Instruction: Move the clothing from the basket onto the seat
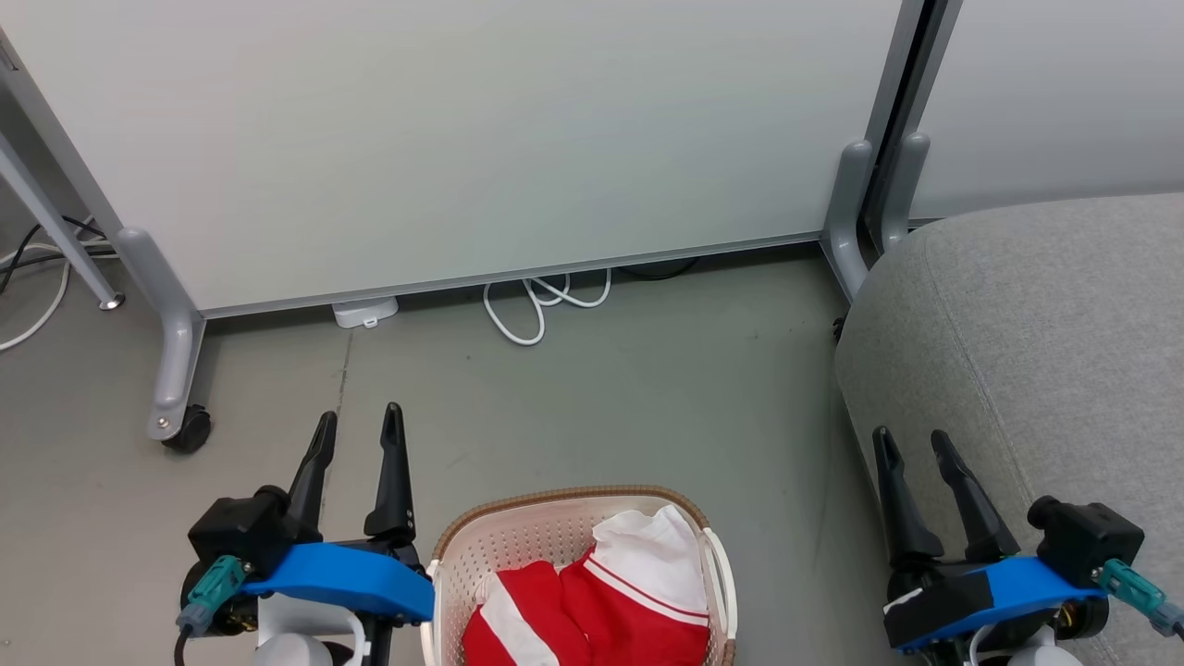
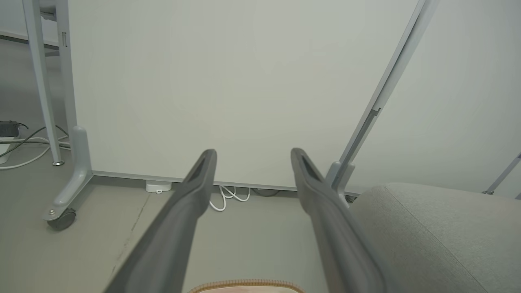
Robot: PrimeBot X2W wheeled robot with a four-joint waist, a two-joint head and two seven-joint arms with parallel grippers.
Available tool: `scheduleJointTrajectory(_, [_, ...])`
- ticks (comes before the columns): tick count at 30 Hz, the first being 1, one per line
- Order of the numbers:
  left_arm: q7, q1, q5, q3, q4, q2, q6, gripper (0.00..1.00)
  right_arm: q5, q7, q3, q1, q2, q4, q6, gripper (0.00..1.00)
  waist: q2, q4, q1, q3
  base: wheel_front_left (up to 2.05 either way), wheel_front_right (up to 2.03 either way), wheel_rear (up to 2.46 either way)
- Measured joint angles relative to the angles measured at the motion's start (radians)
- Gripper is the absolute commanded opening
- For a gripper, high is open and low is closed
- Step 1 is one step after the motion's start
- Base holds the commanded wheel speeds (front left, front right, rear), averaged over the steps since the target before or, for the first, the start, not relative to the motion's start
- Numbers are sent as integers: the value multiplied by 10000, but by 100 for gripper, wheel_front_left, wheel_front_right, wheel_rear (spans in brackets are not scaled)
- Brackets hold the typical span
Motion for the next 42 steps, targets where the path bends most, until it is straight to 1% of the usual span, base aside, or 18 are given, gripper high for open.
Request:
scheduleJointTrajectory(18, [-387,-53,1534,-267,378,13,-115,100,-1549,-391,151,6,-10,150,2,100,0,13,-1,-43,0,0,0])
scheduleJointTrajectory(42, [-832,-137,2740,-456,1035,29,-148,100,-3312,-830,282,8,-23,420,13,100,0,32,0,-77,0,0,0])
